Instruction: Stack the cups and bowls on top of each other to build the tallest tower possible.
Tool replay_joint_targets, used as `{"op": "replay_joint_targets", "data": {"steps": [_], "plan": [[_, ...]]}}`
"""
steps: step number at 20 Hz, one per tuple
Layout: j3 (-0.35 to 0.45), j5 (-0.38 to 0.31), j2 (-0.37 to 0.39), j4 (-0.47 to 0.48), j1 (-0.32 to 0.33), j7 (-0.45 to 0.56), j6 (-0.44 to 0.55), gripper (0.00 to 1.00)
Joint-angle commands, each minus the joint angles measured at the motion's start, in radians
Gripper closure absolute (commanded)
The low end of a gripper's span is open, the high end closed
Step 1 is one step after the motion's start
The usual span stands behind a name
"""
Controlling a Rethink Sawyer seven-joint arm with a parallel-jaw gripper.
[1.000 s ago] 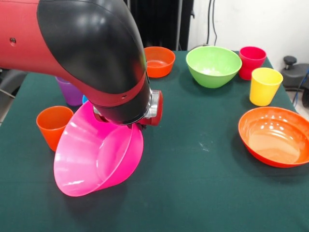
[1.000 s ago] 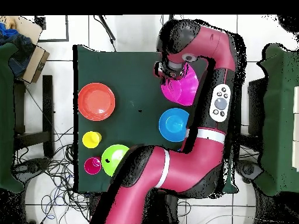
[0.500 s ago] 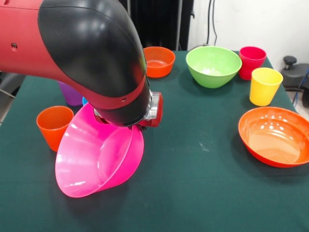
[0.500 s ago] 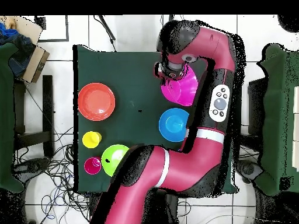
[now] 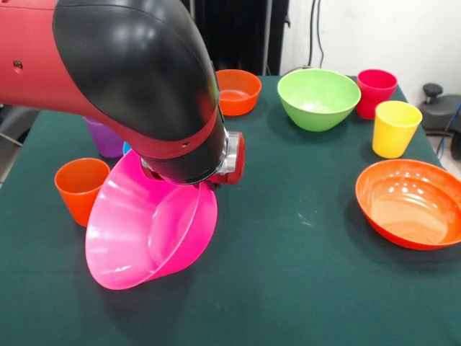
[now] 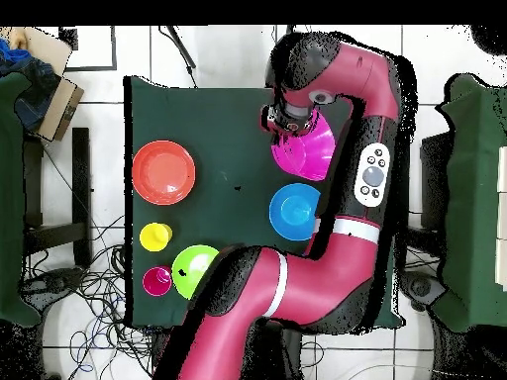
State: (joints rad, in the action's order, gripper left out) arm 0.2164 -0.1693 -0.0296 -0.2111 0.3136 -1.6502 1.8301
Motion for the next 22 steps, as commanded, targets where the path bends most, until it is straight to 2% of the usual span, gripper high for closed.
{"op": "replay_joint_targets", "data": {"steps": [1,5,22], "plan": [[0.152,-0.127,-0.004,0.037,0.002,0.205,0.134,1.00],[0.196,-0.173,-0.003,0.041,0.010,0.217,0.142,1.00],[0.498,-0.469,0.035,0.022,0.063,0.224,0.190,1.00]]}}
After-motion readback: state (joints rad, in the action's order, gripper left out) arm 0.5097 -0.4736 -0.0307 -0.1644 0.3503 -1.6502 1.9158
